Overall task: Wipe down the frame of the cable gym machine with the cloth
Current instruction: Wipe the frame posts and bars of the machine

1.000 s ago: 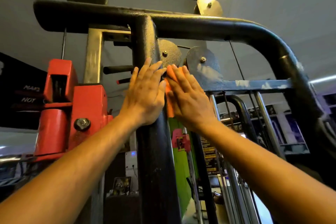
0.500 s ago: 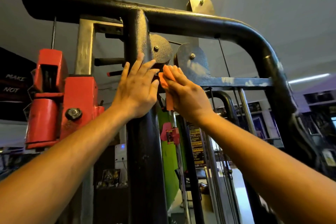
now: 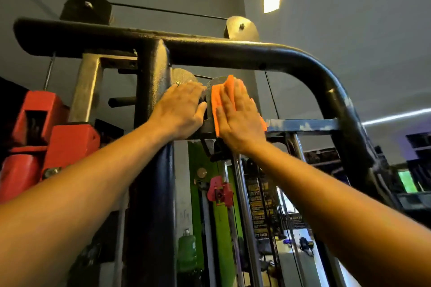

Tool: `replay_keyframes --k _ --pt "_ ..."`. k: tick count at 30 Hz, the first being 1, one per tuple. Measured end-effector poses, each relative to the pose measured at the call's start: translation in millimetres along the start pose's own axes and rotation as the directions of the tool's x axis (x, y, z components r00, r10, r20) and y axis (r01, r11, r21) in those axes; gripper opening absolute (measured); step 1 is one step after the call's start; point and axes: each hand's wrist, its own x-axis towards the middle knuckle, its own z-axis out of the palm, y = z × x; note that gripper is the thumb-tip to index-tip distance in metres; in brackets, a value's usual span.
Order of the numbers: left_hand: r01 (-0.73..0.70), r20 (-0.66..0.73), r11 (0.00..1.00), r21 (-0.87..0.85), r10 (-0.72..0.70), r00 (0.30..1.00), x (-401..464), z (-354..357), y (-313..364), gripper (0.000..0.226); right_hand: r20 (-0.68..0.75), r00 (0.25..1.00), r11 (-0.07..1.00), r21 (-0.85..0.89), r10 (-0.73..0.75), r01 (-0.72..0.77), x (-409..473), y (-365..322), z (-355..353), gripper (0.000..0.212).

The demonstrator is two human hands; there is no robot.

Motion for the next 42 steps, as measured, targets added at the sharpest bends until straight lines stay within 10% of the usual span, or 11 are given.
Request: replay_keyframes --k 29,35,42 --pt "-0.053 0.180 0.971 0.231 0.010 0.984 -6.0 15.7 -4.7 0.087 0.057 0.986 0.982 -0.096 -0.158 0.163 -23.6 34.8 7.3 0.064" --pt "-0.101 0.170 0.965 0.241 0.060 0.984 -7.1 15.6 -2.4 0.094 0.010 0.992 0.992 0.023 0.125 -0.125 8.0 50.7 -6.5 0.067" --pt "-0.196 0.205 0.957 0.212 0.152 0.967 -17.9 39.6 16.2 0.080 0.048 0.991 0.973 -0.192 -0.123 0.130 -71.1 88.2 -5.8 0.067"
